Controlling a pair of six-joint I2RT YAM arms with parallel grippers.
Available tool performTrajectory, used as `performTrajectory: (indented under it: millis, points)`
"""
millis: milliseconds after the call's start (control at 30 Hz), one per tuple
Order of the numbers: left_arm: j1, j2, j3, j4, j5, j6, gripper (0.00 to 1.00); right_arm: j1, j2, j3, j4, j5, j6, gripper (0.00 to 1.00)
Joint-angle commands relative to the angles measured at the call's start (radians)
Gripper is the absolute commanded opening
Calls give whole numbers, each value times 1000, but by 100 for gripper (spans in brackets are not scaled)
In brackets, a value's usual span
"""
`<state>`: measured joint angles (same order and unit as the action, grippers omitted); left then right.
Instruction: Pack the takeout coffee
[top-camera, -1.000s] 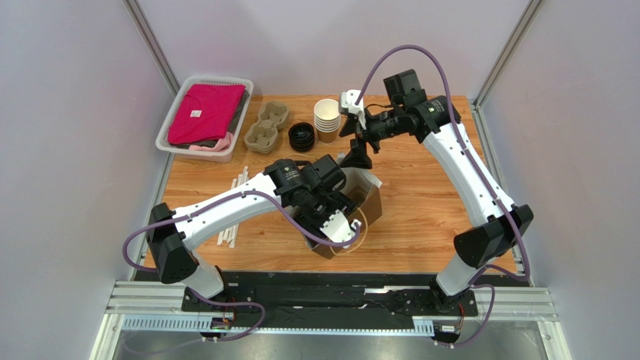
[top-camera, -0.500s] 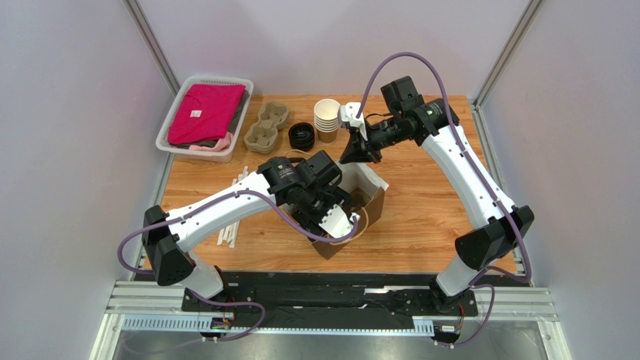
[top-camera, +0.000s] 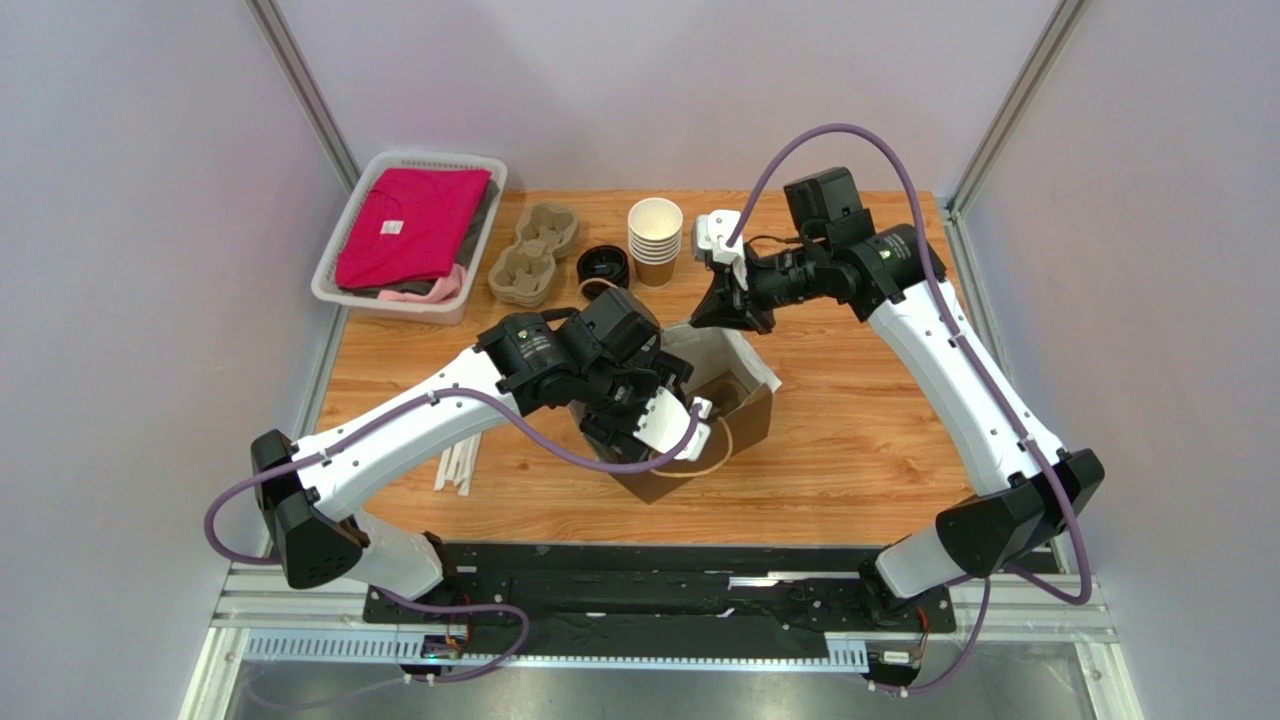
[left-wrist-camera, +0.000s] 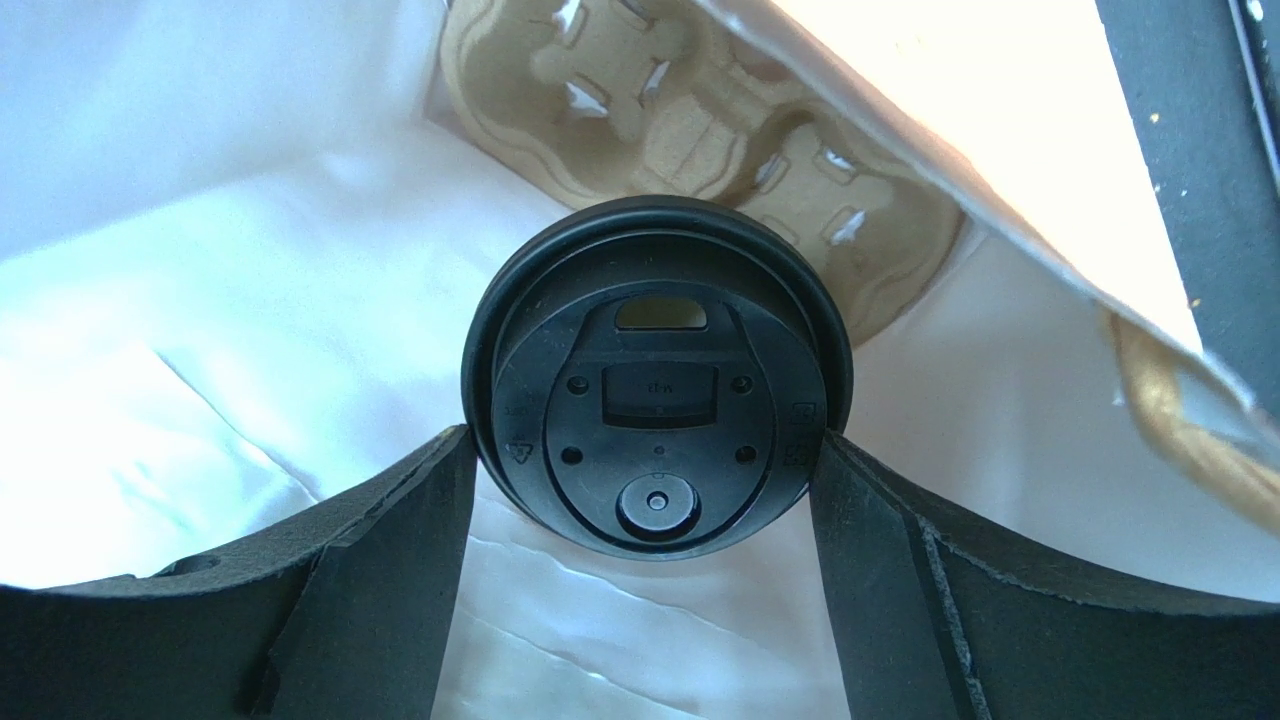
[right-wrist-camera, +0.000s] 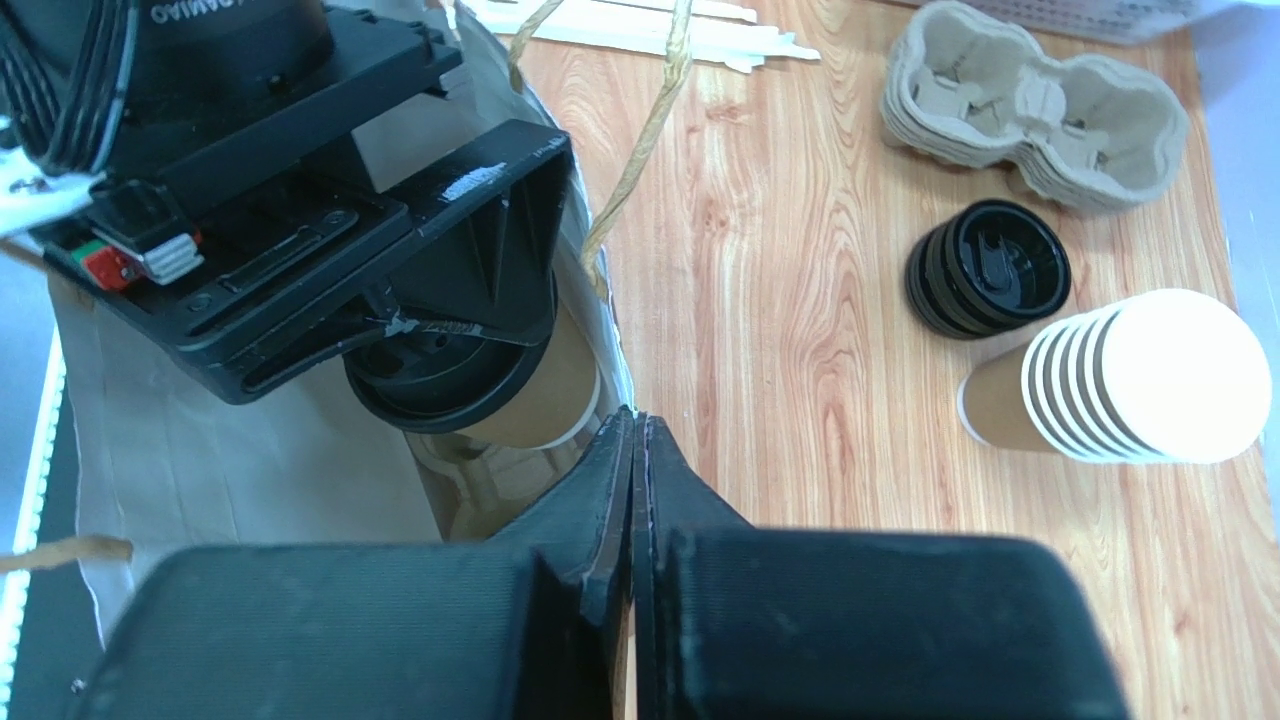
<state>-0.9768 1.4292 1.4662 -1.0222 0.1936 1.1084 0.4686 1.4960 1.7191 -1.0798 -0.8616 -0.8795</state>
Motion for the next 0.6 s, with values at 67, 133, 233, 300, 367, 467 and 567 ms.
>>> performTrajectory:
  millis: [67,133,233,300,367,467,567]
  points:
    - [29,19,5,45,-23,-165,64,4,-97,-50,127,88,197,0]
    - [44,19,0,66,-45,-199,64,4,-138,-102,167,110,253,0]
    - [66,20,-12,114,-66,-257,64,4,-210,-191,237,145,299,0]
    - [73,19,-17,140,-65,-283,64,4,-233,-222,261,153,324,0]
    - [78,19,-23,154,-62,-286,64,4,-241,-225,261,154,356,0]
    - [81,14,-41,163,-49,-279,64,4,-255,-230,261,159,375,0]
    - [82,2,-56,184,-34,-277,64,4,-269,-239,259,162,373,0]
